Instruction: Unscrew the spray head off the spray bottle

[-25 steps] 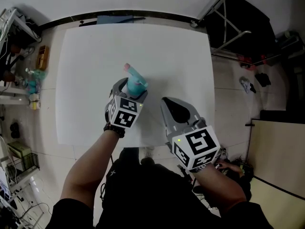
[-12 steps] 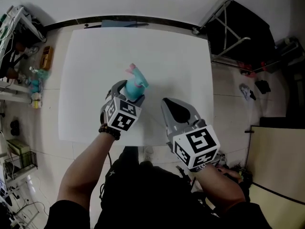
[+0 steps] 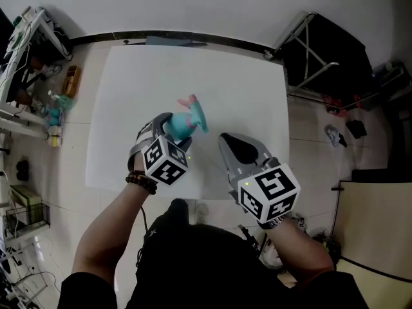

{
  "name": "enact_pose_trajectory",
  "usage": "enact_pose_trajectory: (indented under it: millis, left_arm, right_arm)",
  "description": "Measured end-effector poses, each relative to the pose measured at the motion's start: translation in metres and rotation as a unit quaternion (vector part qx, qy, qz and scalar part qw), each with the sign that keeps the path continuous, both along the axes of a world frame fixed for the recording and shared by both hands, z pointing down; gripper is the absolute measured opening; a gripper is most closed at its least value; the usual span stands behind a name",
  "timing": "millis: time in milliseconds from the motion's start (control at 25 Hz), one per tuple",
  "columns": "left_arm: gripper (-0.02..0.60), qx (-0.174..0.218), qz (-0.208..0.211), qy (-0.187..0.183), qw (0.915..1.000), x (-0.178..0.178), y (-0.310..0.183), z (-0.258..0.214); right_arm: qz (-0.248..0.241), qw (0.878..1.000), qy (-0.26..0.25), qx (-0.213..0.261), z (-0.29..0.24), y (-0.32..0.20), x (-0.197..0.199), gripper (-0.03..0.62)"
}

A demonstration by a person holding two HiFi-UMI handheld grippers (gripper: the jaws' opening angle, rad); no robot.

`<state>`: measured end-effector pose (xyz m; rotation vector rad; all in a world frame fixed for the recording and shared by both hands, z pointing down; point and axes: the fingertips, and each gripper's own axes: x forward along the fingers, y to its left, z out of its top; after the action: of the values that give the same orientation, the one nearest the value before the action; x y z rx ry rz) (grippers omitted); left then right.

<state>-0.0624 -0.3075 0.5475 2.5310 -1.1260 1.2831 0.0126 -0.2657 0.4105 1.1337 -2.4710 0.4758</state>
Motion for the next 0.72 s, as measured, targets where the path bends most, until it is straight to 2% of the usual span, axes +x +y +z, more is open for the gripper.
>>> enact_pose_trajectory:
  millis: [40, 80, 400, 720]
  left_arm:
    - [0.385, 0.001, 0.004, -0.009, 1.0, -0.003, 0.001, -0.002]
    - [0.385, 0.002, 0.007, -0.017, 0.9998, -0.006, 0.002, -0.004]
    - [0.387, 0.014, 0.039, -0.074, 0.9964, -0.028, 0.002, -0.014]
    - [0.385, 0.043, 0.076, -0.124, 0.9885, -0.046, 0.005, -0.021]
  right_arm:
    - [-0.004, 1.0, -0.003, -0.001, -0.002, 0.0, -0.003, 0.052]
    - [-0.007, 1.0, -0.006, -0.002, -0.003, 0.0, -0.005, 0.074]
    - [-0.03, 0.999, -0.018, -0.014, -0.008, -0.008, -0.033, 0.118]
    - [-0.047, 0.996, -0.034, -0.062, 0.002, -0.009, -0.065, 0.15]
